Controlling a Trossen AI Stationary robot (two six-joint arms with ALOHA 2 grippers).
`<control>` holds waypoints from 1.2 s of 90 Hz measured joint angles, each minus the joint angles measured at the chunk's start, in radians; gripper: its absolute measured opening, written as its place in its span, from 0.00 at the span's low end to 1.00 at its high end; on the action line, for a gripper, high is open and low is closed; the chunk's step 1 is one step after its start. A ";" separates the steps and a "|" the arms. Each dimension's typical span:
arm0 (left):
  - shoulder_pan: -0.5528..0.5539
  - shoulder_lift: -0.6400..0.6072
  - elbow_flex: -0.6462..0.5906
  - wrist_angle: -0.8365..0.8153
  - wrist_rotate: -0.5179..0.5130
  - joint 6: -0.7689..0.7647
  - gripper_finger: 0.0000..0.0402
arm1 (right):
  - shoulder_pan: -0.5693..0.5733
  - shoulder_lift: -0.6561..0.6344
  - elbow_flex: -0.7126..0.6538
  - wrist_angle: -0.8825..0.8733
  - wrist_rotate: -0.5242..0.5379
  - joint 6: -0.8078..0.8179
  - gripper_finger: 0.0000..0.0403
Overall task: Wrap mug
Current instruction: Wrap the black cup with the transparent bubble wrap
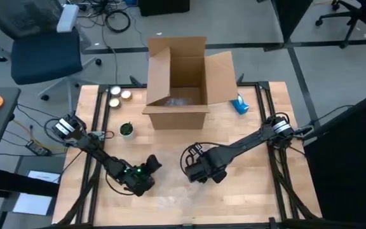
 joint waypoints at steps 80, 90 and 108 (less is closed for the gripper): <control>-0.048 -0.008 0.306 0.029 -0.089 -0.261 0.00 | 0.200 0.004 0.285 -0.233 -0.139 0.571 0.00; -0.011 -0.008 0.334 0.030 -0.089 -0.261 0.00 | 0.251 0.005 0.285 -0.224 -0.136 0.694 0.00; 0.066 -0.009 0.338 0.092 -0.010 -0.262 0.00 | 0.314 0.005 0.285 -0.200 -0.131 0.845 0.00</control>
